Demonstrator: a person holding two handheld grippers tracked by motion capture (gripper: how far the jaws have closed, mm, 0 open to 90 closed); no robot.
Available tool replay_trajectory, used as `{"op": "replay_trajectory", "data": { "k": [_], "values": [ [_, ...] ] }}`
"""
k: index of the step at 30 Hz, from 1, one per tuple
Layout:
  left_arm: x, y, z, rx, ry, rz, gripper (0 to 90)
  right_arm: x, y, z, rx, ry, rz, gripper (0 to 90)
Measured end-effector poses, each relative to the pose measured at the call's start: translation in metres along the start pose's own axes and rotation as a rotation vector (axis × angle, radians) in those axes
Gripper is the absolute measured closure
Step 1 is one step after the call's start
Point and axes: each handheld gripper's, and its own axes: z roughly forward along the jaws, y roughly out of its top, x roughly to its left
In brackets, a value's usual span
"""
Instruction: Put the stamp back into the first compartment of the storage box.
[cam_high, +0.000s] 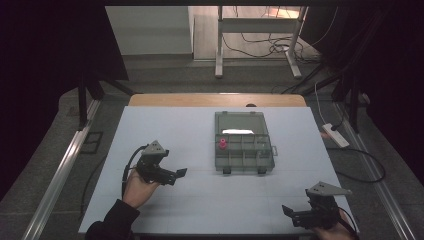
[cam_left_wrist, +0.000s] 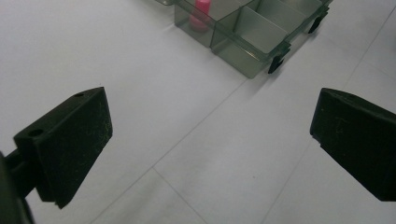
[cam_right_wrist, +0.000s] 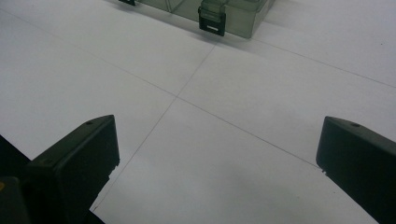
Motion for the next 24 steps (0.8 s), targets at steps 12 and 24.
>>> {"op": "replay_trajectory", "data": {
  "k": [12,24],
  "values": [
    [-0.009,-0.016,-0.017,-0.023,0.020,-0.003,0.0,0.000,0.000,-0.001,-0.009,-0.003,0.007,0.0],
    [-0.016,-0.041,-0.037,-0.065,0.053,-0.021,0.0,0.000,-0.001,-0.002,-0.017,-0.021,0.008,0.0]
  ]
}}
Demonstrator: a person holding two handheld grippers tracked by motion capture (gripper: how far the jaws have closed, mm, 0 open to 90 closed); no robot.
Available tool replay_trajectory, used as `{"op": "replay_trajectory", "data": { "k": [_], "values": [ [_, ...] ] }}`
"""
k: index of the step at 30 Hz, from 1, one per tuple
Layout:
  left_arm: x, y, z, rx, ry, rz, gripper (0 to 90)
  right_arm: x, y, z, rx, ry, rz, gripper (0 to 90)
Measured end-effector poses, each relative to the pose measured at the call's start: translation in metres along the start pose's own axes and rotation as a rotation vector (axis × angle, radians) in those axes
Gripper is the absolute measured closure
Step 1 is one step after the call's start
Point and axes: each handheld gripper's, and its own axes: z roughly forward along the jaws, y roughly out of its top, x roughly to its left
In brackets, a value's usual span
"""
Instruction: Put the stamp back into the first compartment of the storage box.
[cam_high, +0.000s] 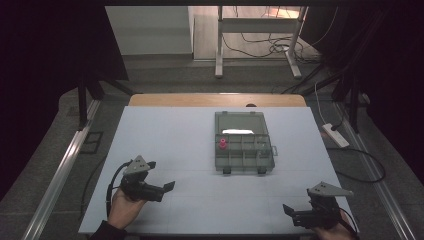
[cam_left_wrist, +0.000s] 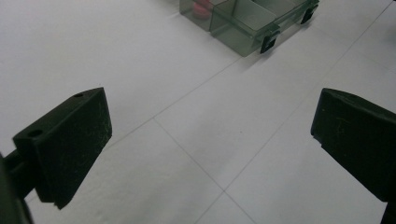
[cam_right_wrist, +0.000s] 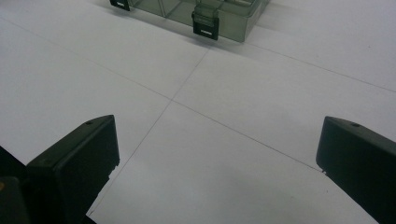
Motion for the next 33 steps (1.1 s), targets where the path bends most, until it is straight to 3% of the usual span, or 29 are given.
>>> {"op": "replay_trajectory", "data": {
  "k": [6,12,27,33],
  "values": [
    [-0.001,-0.012,-0.007,-0.002,0.018,-0.015,0.0,0.000,0.000,0.000,0.003,-0.001,-0.001,0.0],
    [-0.004,-0.024,-0.012,0.011,0.046,-0.004,0.0,0.001,0.000,0.001,0.003,-0.002,0.000,0.0],
    [-0.005,-0.056,-0.035,-0.016,0.110,-0.059,0.0,0.001,0.000,0.001,0.003,-0.009,0.002,0.0],
    [-0.005,-0.063,-0.039,-0.012,0.136,-0.064,0.0,0.001,0.000,0.000,0.003,-0.011,0.001,0.0]
  ]
}}
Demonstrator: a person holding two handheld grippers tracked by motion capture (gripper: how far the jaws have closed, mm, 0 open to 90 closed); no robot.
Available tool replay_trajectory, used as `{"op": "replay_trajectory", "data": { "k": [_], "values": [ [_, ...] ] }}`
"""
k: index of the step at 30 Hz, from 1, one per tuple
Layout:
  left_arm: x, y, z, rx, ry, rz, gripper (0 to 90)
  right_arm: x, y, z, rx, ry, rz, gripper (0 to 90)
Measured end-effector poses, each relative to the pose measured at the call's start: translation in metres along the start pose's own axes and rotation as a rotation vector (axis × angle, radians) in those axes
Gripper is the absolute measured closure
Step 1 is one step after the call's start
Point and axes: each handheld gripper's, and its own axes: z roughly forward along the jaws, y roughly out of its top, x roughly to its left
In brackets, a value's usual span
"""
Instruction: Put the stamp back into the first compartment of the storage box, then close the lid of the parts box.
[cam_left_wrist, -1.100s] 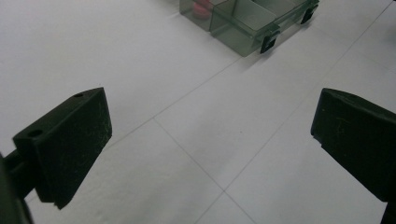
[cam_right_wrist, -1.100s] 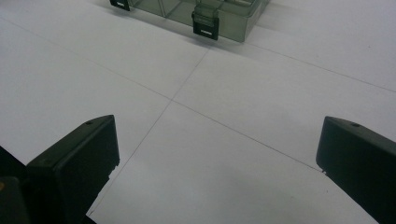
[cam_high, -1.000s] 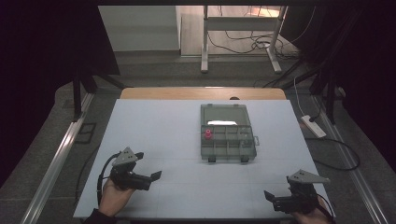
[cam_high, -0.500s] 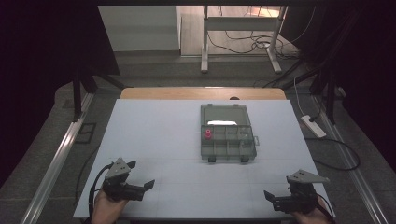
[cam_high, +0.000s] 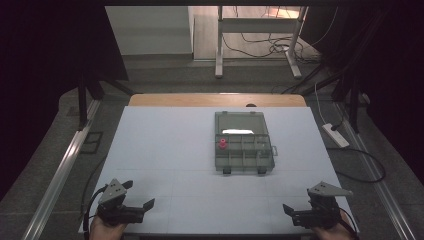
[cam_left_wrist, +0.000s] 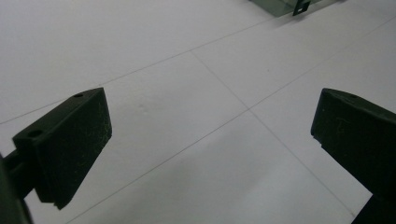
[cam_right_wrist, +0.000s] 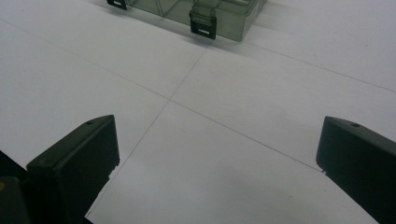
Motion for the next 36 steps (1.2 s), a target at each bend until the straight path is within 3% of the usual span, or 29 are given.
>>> {"op": "replay_trajectory", "data": {
  "k": [14,21,29,36],
  "values": [
    [-0.0023,0.0001,0.0017,0.014,0.018,0.014,0.0,-0.0003,-0.0004,0.0002,0.001,0.001,0.000,0.0],
    [0.0005,-0.0002,0.0012,0.009,0.011,-0.012,0.0,0.0006,0.0003,-0.0001,0.000,-0.001,-0.004,0.0],
    [0.0007,0.0006,0.0022,0.021,0.018,-0.015,0.0,0.0007,0.0005,-0.0006,-0.005,0.005,-0.007,0.0],
    [0.0037,0.0011,0.0022,0.018,0.006,-0.049,0.0,0.0011,0.0009,-0.0006,-0.007,0.009,-0.011,0.0]
  ]
}}
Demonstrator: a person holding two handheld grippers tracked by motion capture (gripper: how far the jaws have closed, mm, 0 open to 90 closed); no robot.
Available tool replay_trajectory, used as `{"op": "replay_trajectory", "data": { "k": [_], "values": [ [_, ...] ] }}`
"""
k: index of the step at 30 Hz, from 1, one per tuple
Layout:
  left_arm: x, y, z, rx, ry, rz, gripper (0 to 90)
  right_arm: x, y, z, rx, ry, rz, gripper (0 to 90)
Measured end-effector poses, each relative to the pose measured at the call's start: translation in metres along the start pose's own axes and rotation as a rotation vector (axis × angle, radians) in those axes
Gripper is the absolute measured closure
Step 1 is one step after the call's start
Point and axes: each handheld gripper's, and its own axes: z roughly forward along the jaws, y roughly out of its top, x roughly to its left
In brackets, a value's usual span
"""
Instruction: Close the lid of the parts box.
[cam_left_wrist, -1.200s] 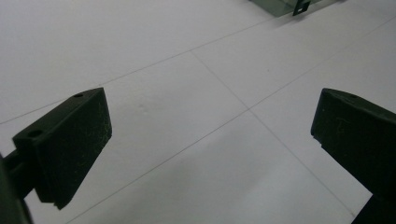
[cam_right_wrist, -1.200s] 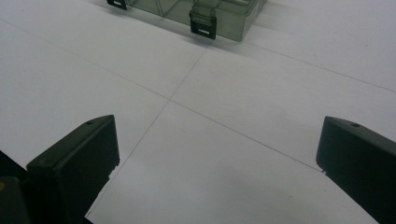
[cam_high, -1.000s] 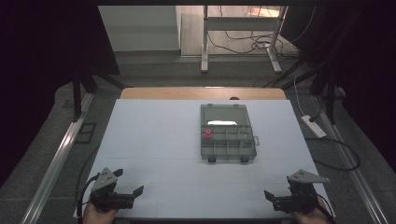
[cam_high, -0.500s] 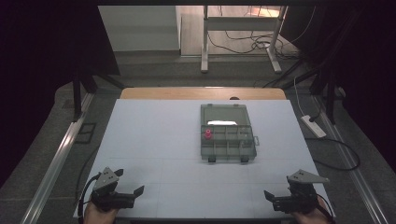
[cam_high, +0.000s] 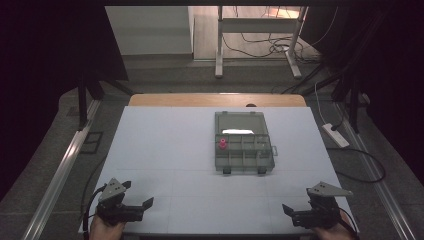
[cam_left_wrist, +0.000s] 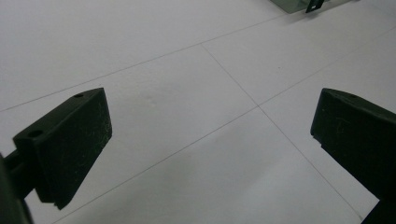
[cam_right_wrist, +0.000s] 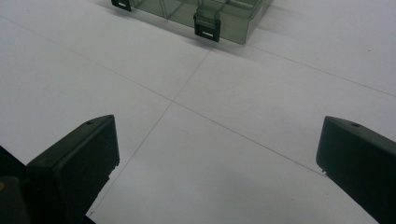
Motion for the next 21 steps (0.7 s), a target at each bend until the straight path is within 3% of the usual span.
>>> {"op": "replay_trajectory", "data": {
  "k": [5,12,21],
  "values": [
    [-0.002,0.003,0.002,0.004,0.004,0.025,0.0,0.000,0.001,-0.001,-0.007,-0.001,-0.002,0.0],
    [0.001,0.006,0.006,-0.002,-0.047,0.030,0.0,-0.001,0.003,-0.001,-0.017,-0.002,-0.007,0.0],
    [0.003,0.014,0.013,-0.005,-0.073,0.040,0.0,-0.003,0.013,0.001,-0.043,0.004,-0.031,0.0]
  ]
}}
